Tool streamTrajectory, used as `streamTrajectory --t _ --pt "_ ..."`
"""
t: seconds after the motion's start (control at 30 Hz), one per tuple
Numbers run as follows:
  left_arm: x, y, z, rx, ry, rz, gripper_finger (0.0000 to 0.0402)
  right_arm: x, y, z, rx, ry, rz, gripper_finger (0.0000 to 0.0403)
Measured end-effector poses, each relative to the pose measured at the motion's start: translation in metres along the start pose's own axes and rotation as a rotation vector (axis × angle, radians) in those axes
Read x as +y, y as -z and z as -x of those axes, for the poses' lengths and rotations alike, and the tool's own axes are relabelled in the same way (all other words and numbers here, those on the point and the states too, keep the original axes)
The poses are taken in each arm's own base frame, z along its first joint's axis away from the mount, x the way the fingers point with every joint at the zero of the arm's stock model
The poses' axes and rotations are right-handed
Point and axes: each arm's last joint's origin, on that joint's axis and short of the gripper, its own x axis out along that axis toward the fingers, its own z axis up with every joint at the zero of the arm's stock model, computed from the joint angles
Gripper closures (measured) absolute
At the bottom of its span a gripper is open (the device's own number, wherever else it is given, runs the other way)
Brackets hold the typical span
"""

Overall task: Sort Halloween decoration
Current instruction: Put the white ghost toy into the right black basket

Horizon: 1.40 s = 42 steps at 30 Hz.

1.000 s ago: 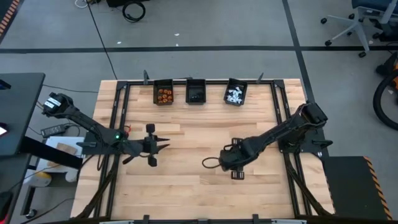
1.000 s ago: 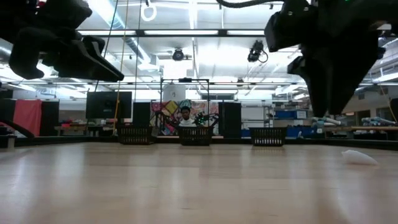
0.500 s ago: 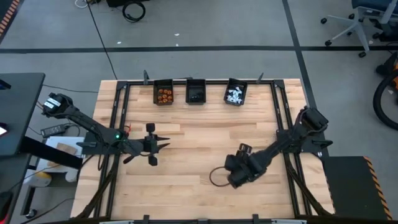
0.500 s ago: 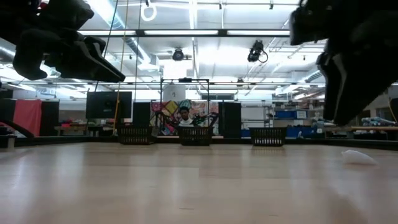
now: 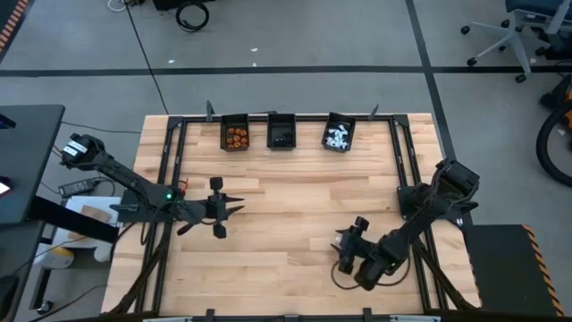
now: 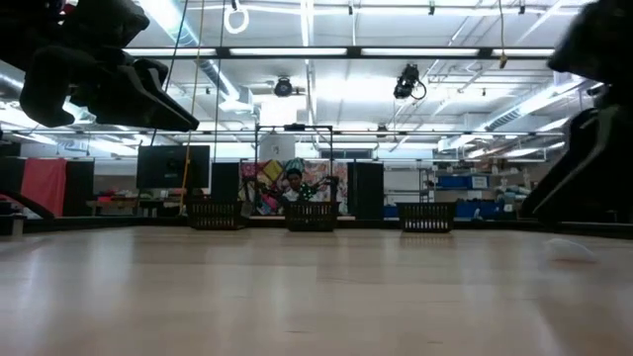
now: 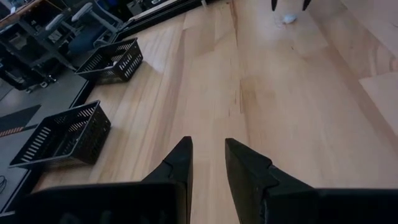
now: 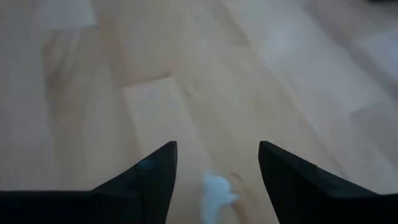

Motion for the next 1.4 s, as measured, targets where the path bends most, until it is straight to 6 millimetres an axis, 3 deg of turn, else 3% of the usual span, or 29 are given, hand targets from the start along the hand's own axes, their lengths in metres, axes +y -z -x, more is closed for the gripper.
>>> streamTrajectory --t 0.4,0.83,1.1,1.4 --pt "0.0 0.0 0.0 0.0 0.0 -0.001 0.0329 -0.024 0.037 -0.014 -0.172 -0.081 -0.07 0.0177" --pt "0.0 0.0 0.0 0.0 0.0 -0.016 0.0328 -0.027 0.042 -0.018 -0.082 -0.158 0.067 0.0205" --pt "0.004 -0.004 -0.002 -0.028 -0.025 -0.025 0.0329 -0.037 0.05 -0.021 -0.066 -0.241 0.003 0.0214" --pt "0.006 -0.004 -0.003 -0.026 -0.033 -0.019 0.0329 -0.042 0.054 -0.021 -0.09 -0.298 -0.023 0.0278"
